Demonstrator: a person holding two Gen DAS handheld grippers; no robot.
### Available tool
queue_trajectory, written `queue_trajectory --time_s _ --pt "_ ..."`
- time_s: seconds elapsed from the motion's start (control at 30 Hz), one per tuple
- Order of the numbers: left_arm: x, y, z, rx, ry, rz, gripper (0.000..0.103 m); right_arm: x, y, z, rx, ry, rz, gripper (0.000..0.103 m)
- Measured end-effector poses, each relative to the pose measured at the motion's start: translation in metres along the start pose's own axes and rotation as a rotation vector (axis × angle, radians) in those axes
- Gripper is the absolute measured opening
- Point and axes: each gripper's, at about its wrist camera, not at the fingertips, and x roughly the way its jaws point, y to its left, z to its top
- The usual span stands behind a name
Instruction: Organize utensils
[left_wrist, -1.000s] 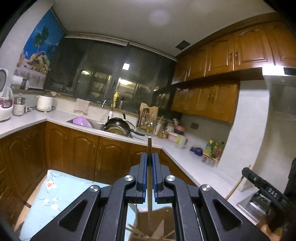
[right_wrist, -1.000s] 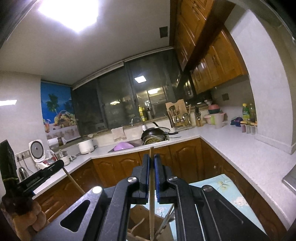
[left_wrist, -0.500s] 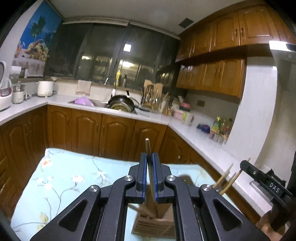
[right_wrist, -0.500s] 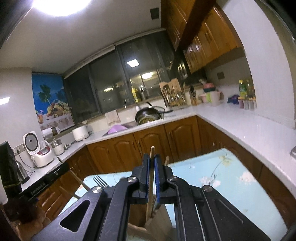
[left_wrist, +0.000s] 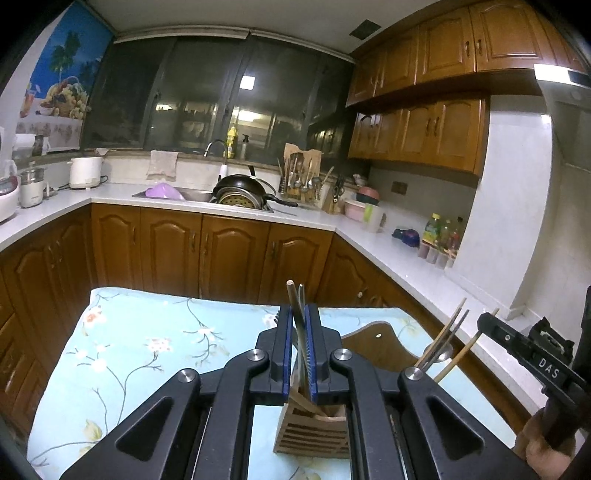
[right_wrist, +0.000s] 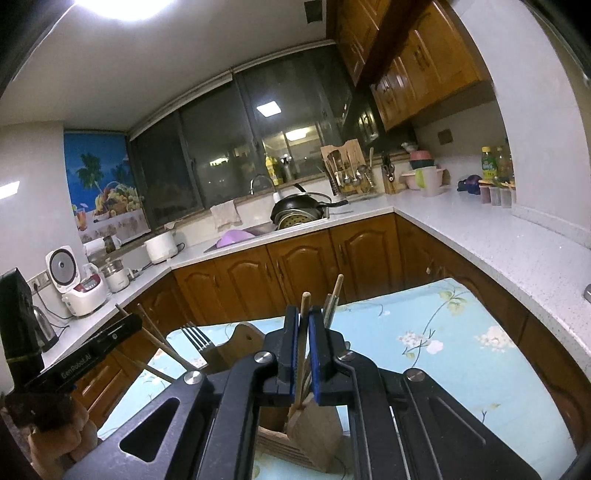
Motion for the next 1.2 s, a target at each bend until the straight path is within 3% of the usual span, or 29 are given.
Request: queue_trajectory --time_s 0.2,0.33,0.4,0.47,0.5,0.6,0.73,0.77,0.83,0.93,1.2 --pt "-0.002 0.000 -0.001 0.000 0.011 0.000 0.005 0.000 0.000 0.001 0.010 0.012 0.004 0.007" --pt "-0.005 -0.001 0.002 0.000 0.011 0.000 0.006 0.000 -0.001 0.001 0.020 0.015 0.008 0.014" --pt "-0.007 -0.002 0.001 0.001 0.012 0.000 0.017 -0.002 -0.004 0.001 0.033 0.013 0.006 0.021" --pt "-0.011 -0.003 0.001 0.000 -0.002 0.004 0.026 -0.006 -0.007 0.002 0.051 0.004 0.012 0.038" --pt "-0.015 -0.003 0.002 -0.001 -0.009 0.005 0.031 -0.010 -0.008 0.002 0.060 -0.004 0.015 0.042" --pt "-0.021 -0.003 -0.001 -0.011 -0.018 0.010 0.041 -0.023 -0.010 0.004 0.075 -0.030 0.019 0.052" --pt "-0.039 -0.001 -0.006 -0.029 -0.037 0.007 0.051 -0.040 -0.014 0.004 0.095 -0.054 0.033 0.076" --pt "-0.044 0.000 -0.009 -0.034 -0.039 0.011 0.057 -0.044 -0.014 0.003 0.098 -0.059 0.036 0.081" --pt "-0.056 0.002 -0.015 -0.045 -0.047 0.027 0.071 -0.053 -0.015 -0.001 0.102 -0.062 0.045 0.084" --pt "-0.075 0.005 -0.028 -0.066 -0.052 0.041 0.079 -0.065 -0.015 -0.010 0.097 -0.060 0.054 0.090" --pt "-0.126 0.011 -0.069 -0.126 -0.016 0.057 0.084 -0.098 -0.011 -0.055 0.078 0.002 0.053 0.092"
